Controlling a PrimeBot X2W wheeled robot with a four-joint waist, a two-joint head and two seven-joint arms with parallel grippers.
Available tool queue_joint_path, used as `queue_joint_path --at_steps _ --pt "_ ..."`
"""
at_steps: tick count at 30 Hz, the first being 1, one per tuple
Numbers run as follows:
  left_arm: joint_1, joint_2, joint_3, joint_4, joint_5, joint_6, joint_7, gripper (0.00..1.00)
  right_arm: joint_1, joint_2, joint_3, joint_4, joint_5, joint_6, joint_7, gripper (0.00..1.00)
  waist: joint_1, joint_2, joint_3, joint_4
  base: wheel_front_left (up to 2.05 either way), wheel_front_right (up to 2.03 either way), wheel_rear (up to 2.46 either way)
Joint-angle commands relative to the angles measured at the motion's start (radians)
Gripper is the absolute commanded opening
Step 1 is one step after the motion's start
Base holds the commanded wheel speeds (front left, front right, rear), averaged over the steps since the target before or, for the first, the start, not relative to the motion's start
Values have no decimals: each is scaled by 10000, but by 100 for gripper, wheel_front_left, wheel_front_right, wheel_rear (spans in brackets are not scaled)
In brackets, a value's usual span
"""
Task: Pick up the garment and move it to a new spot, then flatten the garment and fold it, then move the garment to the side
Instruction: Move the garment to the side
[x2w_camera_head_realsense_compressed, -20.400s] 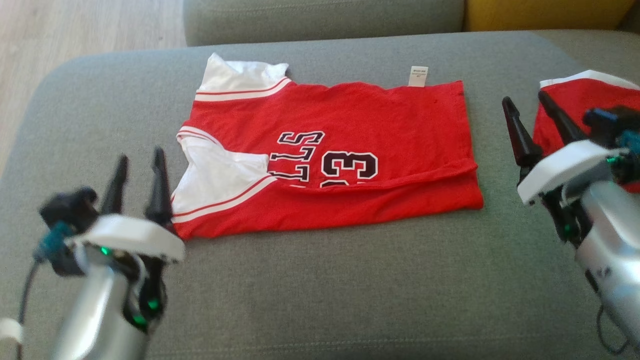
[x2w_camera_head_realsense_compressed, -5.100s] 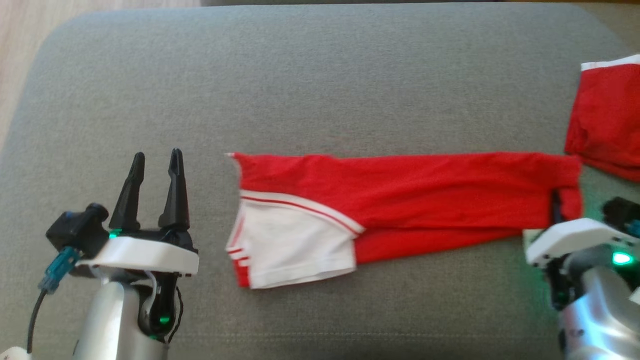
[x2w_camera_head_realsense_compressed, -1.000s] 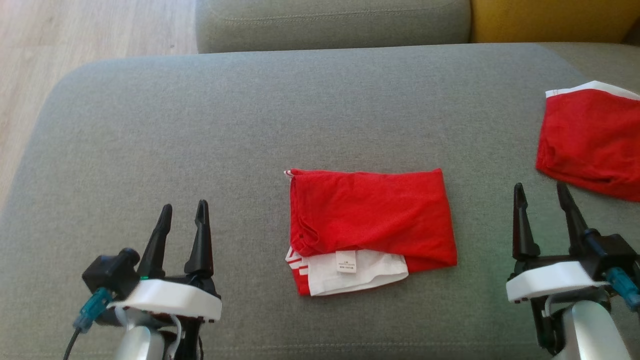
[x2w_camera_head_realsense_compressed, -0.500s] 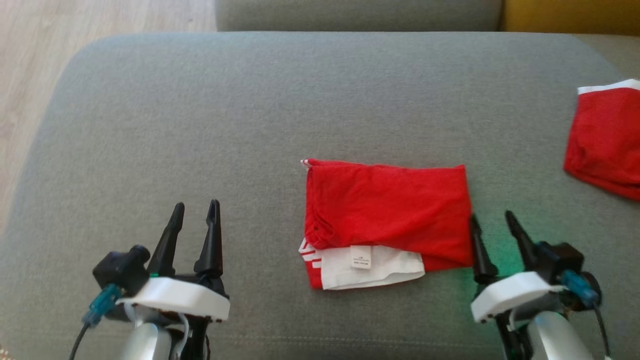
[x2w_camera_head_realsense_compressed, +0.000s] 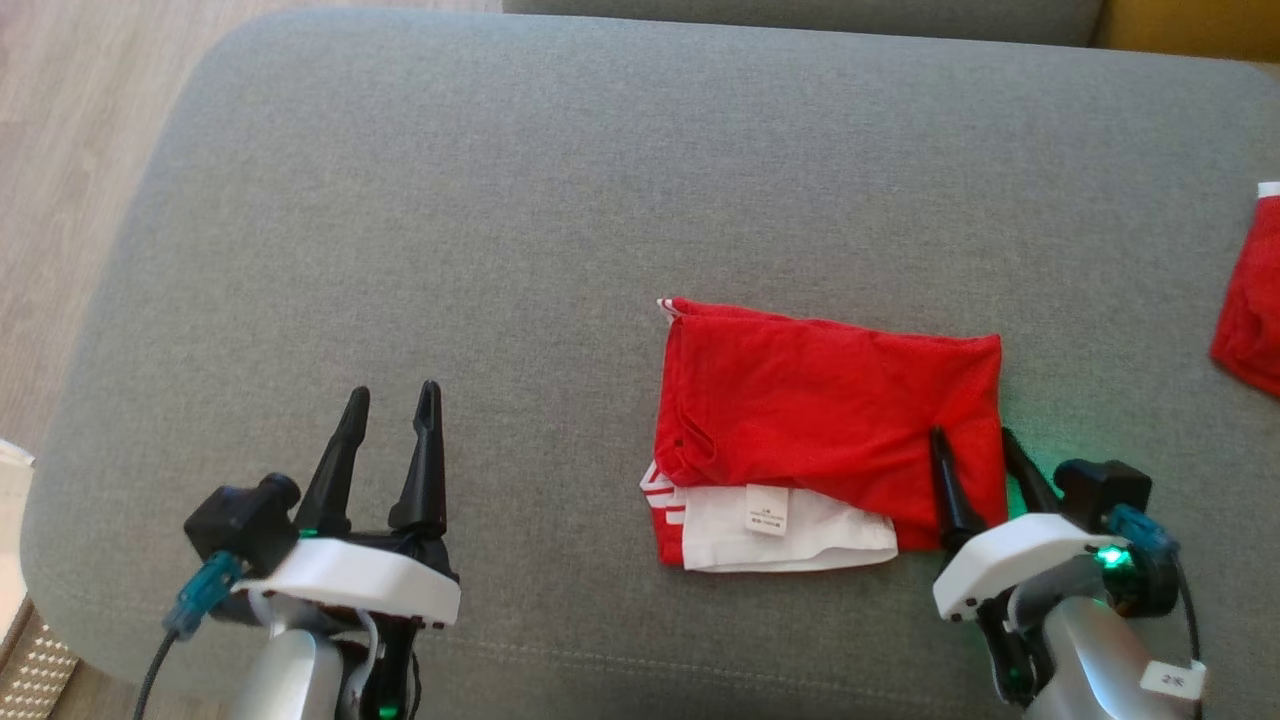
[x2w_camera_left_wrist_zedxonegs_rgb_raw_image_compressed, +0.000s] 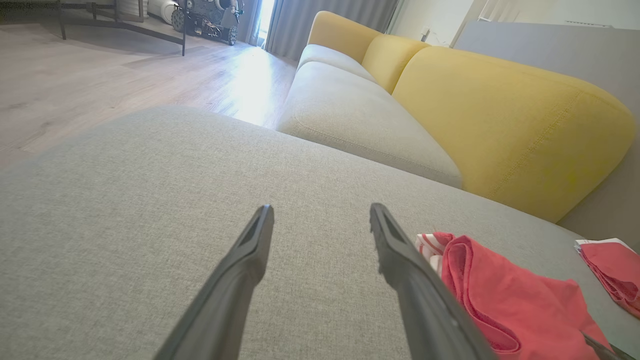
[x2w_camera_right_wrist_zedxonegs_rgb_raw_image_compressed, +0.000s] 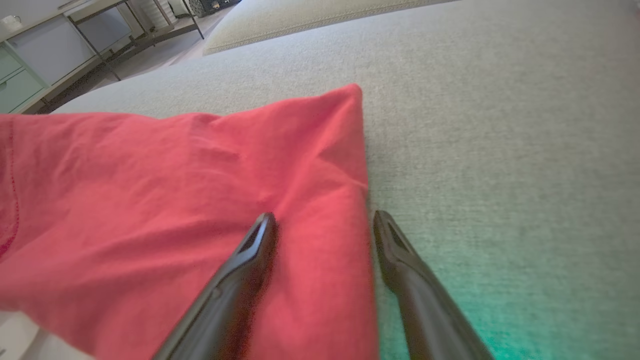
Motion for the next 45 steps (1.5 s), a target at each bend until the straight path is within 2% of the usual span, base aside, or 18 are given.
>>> queue_joint_path --at_steps 1,2,6,15,23,32,41,45 --pt "-516 76 339 -305 -18 0 -120 100 -376 -26 380 -55 75 35 39 4 0 0 -2 29 0 0 0" --pt "-522 76 355 -302 -15 2 -120 100 -420 -26 432 70 42 35 50 0 0 0 -1 34 0 0 0" --pt "-526 76 404 -312 -4 18 -120 100 -564 -26 435 364 -143 35 -47 0 0 0 -23 11 0 0 0" --pt "-504 76 436 -419 39 47 -120 100 -1122 -363 -60 214 -1816 35 -523 0 0 0 -108 -379 0 0 0" --pt "-581 76 498 -492 156 -12 -120 100 -1894 -1157 -84 -691 -2624 35 -594 0 0 0 8 -1022 0 0 0" --pt "-982 76 408 -603 409 -195 -120 100 -3701 -2476 422 -891 -2198 35 72 0 0 0 951 -1948 0 0 0" --pt "-1713 75 223 -652 799 -454 -120 100 -5388 -3499 -875 -315 -2798 35 1228 0 0 0 2061 -2592 0 0 0" --pt "-1977 75 123 -700 909 -527 -120 100 -5708 -3681 -1560 -106 -3275 35 1508 0 0 0 2389 -2763 0 0 0"
